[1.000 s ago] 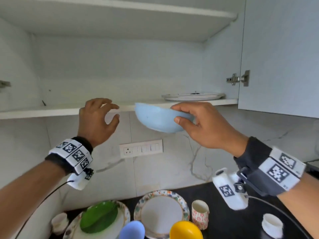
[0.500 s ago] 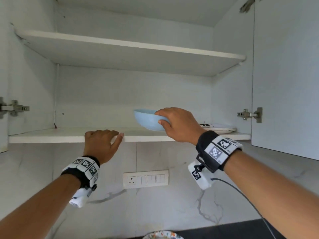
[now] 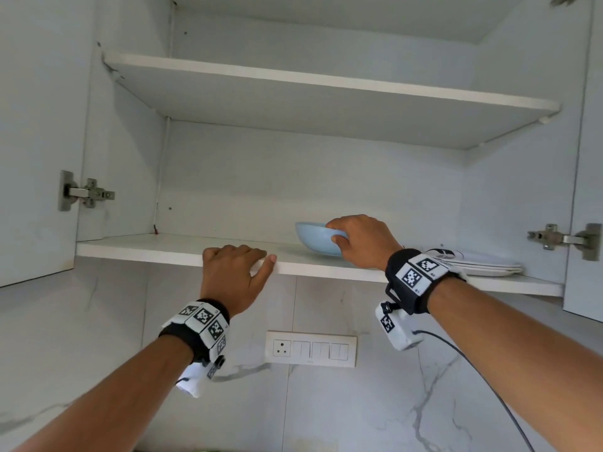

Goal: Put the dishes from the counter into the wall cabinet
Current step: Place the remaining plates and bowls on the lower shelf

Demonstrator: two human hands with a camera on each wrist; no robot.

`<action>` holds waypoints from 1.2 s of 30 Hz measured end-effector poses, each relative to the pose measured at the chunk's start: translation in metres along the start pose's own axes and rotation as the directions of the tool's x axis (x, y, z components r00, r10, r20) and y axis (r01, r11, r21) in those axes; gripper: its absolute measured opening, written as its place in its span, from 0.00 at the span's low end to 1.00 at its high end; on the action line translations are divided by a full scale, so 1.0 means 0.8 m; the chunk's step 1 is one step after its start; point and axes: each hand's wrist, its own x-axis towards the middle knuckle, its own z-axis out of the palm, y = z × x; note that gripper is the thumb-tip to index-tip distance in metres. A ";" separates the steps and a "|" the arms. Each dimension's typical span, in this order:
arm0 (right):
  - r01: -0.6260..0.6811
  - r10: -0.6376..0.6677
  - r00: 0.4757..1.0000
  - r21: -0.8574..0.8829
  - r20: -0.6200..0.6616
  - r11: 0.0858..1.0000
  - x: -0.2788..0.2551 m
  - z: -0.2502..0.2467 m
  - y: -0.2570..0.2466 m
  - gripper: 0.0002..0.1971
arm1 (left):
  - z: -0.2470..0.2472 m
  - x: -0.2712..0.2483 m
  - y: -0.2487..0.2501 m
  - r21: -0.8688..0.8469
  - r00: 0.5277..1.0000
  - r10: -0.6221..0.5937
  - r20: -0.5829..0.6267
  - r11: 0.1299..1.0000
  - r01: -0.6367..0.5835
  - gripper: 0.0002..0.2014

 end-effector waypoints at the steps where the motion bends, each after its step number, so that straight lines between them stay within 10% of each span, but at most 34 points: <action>1: -0.007 0.007 1.000 0.001 0.008 1.000 0.003 0.003 0.000 0.15 | 0.001 0.000 0.000 0.002 1.000 0.001 -0.010 1.000 -0.001 0.27; 11: -0.046 0.046 0.999 0.026 0.020 0.999 0.023 0.032 0.001 0.16 | 0.005 -0.002 0.000 -0.023 0.999 -0.025 -0.031 0.999 0.024 0.26; 18: -0.113 0.104 0.949 -0.014 -0.299 0.993 0.016 0.050 0.000 0.10 | 0.006 -0.003 -0.001 -0.030 0.999 -0.030 -0.026 0.999 0.029 0.26; 29: -0.389 0.384 0.921 0.088 0.067 0.917 0.031 0.061 0.004 0.12 | 0.005 -0.003 -0.002 -0.040 1.000 -0.015 -0.025 0.999 0.014 0.24; 36: -0.401 0.395 0.916 0.148 0.070 0.904 0.019 0.051 -0.006 0.09 | 0.002 -0.002 -0.002 -0.021 1.000 -0.011 -0.003 1.000 0.011 0.25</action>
